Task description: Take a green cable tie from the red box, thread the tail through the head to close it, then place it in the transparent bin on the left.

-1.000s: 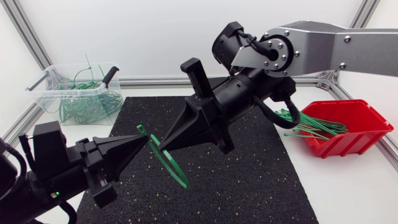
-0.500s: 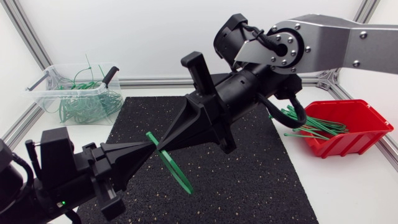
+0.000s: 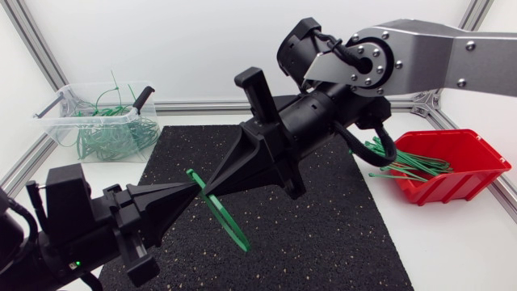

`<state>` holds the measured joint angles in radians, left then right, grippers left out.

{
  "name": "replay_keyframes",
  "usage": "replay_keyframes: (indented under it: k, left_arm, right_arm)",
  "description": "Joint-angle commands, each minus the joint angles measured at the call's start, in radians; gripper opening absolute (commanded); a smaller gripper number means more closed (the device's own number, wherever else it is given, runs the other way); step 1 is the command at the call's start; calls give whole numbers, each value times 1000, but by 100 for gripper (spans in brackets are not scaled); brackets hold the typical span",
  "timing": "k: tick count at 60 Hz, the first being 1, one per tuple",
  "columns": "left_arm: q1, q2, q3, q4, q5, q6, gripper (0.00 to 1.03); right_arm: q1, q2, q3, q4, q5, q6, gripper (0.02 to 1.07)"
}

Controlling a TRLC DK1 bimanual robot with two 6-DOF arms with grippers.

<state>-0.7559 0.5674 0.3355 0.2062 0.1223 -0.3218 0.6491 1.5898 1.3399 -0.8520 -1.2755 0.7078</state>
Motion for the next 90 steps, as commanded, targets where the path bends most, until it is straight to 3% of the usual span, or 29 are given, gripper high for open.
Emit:
replay_keyframes:
  k: [1, 64, 83, 90]
  left_arm:
    - [-8, -12, 28, -5, -3, -22, 3]
    - [-20, -40, 20, -28, -4, -23, 3]
    - [-60, -43, 23, -33, -26, -25, 3]
    - [-122, -37, 25, -28, -73, -3, 3]
  right_arm:
    - [9, 21, -7, 13, -4, 28, 8]
    - [3, 12, -10, 33, 1, 44, 8]
    - [3, 22, -12, 44, 1, 51, 8]
    - [15, 36, -8, 44, 1, 53, 8]
